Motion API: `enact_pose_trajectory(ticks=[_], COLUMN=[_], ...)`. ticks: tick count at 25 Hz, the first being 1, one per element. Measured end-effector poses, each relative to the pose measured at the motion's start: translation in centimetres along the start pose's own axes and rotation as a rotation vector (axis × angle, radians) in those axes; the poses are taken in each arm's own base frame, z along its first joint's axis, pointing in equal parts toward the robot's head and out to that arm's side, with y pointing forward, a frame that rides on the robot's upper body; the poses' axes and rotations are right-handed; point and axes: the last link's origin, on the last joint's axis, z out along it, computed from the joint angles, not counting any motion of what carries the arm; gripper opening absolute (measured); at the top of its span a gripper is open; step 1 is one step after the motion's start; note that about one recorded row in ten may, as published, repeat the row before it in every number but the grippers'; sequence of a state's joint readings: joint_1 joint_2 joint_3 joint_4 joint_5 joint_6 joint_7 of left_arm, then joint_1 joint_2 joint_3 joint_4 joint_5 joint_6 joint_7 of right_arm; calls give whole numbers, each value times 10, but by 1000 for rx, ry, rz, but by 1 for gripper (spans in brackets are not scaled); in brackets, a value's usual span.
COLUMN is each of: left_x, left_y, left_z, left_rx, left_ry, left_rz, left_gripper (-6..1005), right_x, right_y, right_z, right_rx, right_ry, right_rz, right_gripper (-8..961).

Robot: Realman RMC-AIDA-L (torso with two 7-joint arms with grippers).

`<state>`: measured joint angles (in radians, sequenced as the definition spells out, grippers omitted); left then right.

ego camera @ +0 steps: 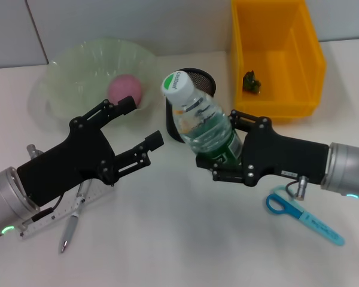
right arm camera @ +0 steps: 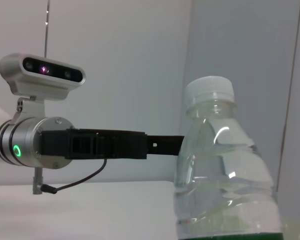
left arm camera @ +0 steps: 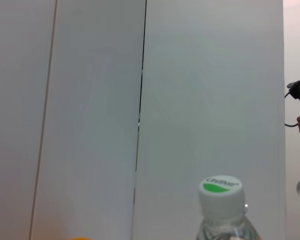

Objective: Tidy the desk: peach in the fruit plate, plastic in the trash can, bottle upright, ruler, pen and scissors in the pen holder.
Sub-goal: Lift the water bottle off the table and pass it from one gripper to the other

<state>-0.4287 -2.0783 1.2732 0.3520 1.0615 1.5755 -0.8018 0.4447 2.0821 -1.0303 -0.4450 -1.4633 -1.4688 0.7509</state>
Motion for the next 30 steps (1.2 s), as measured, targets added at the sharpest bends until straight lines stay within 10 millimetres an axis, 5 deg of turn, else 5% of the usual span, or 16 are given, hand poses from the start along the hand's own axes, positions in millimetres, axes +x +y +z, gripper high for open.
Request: enact_pose_trajectory(ticks=[30], left_x=[2], left_y=[4], left_z=[0], left_rx=[-10], left_ry=[34], left_rz=[-20], left_gripper=[736], right_x=[7], right_y=[15], right_z=[28], right_rx=[-42], right_ry=[-30], right_rz=[-4], right_gripper=[772])
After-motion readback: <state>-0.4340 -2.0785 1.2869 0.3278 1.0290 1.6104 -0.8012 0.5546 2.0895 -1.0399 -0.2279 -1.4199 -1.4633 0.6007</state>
